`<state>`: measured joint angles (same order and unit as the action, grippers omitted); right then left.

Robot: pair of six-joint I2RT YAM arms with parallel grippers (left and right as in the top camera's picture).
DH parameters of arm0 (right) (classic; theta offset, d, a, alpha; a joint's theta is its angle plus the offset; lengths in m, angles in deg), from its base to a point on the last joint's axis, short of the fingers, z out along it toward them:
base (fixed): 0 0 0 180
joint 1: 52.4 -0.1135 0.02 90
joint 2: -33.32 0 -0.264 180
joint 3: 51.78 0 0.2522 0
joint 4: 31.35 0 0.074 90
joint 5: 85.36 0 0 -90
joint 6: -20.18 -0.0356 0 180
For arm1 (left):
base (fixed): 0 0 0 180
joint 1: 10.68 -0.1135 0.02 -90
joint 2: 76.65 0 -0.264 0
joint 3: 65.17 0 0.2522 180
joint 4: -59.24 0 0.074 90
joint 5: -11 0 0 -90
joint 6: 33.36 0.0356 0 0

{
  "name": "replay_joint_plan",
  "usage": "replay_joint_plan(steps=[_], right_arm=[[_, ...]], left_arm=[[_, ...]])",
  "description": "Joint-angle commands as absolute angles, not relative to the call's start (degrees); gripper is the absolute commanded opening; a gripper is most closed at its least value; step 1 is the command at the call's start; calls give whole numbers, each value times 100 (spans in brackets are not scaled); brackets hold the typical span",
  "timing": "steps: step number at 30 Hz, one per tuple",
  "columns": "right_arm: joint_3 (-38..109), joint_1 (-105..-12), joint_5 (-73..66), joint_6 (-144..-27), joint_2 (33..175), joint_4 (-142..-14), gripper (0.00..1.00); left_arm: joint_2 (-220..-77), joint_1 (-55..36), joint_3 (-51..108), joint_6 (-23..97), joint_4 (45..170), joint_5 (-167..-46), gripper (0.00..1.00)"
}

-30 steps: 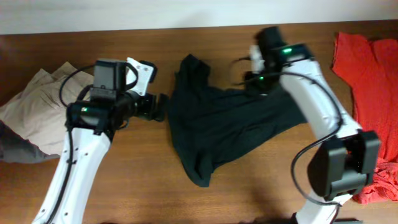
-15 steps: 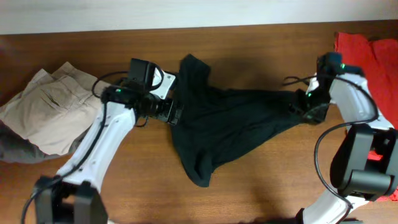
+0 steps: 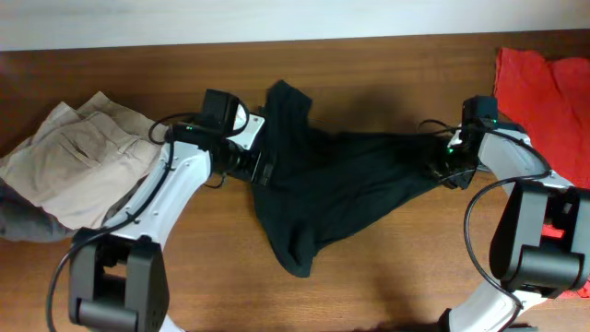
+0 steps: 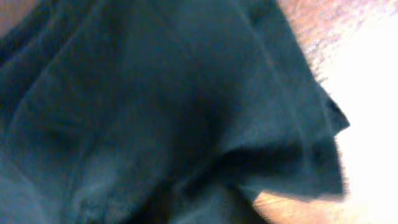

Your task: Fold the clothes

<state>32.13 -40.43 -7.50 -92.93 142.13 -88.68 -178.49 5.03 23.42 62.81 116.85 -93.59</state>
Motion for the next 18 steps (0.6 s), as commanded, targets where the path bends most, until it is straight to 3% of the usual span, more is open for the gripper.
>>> replay_joint_plan(steps=[1,12,18], right_arm=[[3168,-3997,-608,-9453,14069,-8781,4],[4910,-3997,-453,-8655,12845,-10811,4],[5541,-3999,544,-8674,12087,-11826,4]], left_arm=[[-18048,531,2449,6292,11674,-9427,99],[-18074,531,2449,6292,11674,-9422,99],[-18074,531,2449,6292,11670,-9424,99]])
